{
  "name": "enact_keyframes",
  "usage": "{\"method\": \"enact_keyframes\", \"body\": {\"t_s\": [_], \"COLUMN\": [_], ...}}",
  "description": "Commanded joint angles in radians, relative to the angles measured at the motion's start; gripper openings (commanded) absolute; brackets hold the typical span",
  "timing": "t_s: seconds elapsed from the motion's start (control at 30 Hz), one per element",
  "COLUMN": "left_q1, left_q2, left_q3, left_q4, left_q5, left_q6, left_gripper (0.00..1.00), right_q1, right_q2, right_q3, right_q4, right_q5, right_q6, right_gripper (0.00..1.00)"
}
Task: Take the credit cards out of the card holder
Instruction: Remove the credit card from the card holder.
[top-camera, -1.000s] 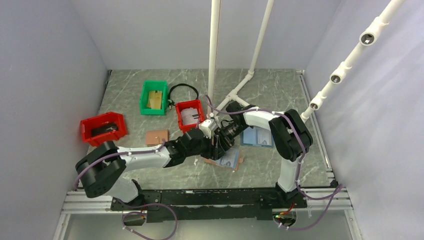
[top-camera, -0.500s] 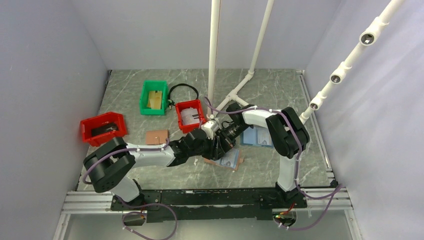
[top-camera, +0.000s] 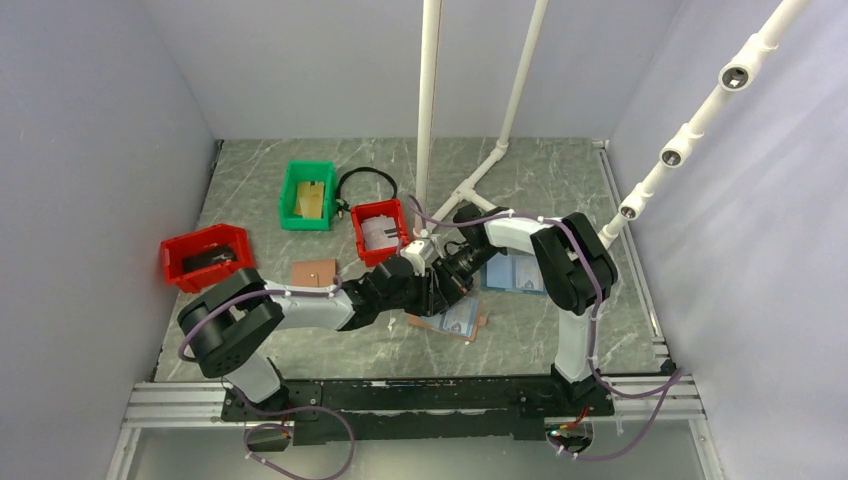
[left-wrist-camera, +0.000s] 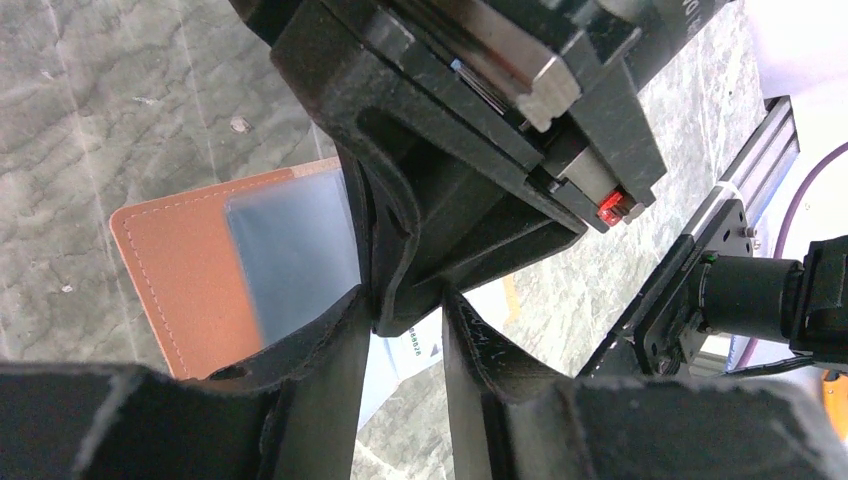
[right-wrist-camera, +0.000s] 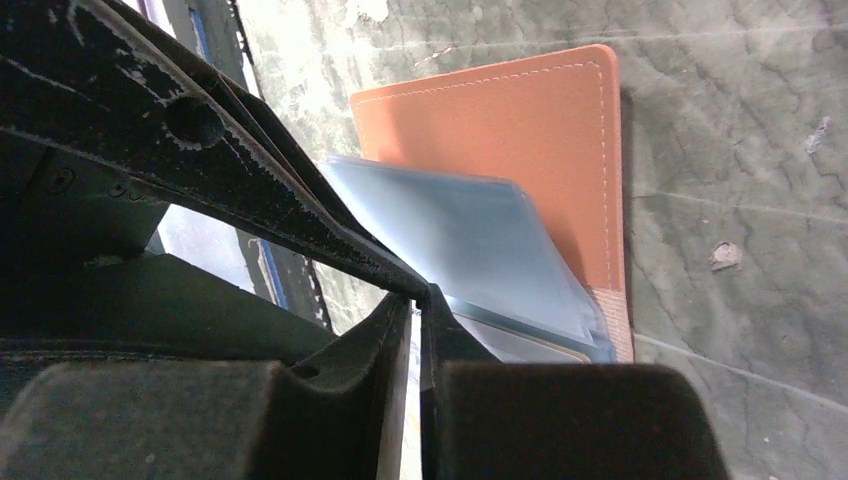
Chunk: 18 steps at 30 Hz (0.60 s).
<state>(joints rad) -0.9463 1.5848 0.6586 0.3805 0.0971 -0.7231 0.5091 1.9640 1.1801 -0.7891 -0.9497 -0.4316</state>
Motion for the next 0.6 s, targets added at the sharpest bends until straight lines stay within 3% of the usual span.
{"method": "enact_keyframes", "body": {"t_s": [0.0, 0.2, 0.57], "left_q1": [-0.003, 0.008, 0.044], "left_q2": [0.032, 0.038, 0.027], "left_q3": [0.019, 0.003, -0.038], "left_q4": [-0.031, -0.044, 0.04], "left_q5": [-0.006, -0.005, 0.09], "left_q6": [-0.013, -0.035, -0.09], "left_gripper": [0.38, 0.38, 0.42], "right_q1": [-0.013, -0.04, -0.085], "right_q2": [-0.026, -0.102, -0.236], "right_q3": [0.045, 0.002, -0.106], "right_q4": [0.009, 0.036, 0.055], "right_q5": [-0.057, 0.029, 0.118], "right_q6": [0.02, 0.019, -0.028], "right_gripper": [0.0, 0.0, 0.1]}}
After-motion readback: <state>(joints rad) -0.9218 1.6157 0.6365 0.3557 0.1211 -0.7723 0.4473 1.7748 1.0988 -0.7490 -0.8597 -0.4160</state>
